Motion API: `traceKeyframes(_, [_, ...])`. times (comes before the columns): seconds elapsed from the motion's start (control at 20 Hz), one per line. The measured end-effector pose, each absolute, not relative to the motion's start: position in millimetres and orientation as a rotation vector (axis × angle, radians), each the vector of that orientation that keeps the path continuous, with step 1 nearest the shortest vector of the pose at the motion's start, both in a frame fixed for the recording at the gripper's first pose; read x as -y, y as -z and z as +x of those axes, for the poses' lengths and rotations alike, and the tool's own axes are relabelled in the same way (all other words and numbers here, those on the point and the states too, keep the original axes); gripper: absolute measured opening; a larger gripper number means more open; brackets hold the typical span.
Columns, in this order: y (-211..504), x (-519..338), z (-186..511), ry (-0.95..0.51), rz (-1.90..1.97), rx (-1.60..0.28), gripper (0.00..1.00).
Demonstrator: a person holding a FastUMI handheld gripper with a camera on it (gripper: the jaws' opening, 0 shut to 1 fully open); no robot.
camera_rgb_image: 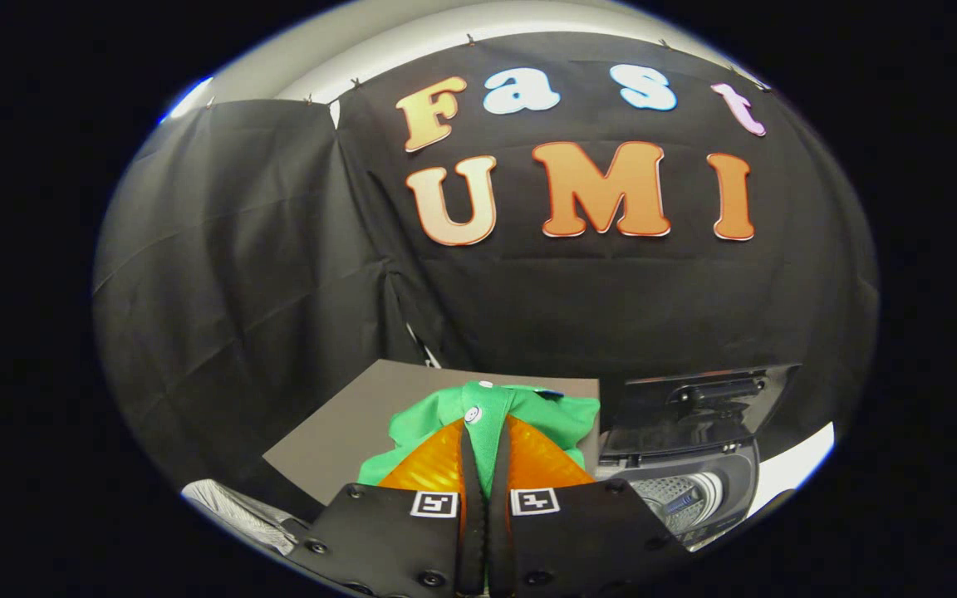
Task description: Put the clothes into the washing machine and then close the washing machine lid.
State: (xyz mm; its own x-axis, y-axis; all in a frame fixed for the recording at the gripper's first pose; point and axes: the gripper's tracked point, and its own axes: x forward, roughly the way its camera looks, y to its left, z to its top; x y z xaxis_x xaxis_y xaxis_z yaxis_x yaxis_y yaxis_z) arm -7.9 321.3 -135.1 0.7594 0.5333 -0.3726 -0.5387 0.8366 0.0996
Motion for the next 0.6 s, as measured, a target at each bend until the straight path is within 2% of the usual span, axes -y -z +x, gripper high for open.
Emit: traceKeyframes(0.6, [111,-171,48,-0.405,0.013,-0.356,0.10])
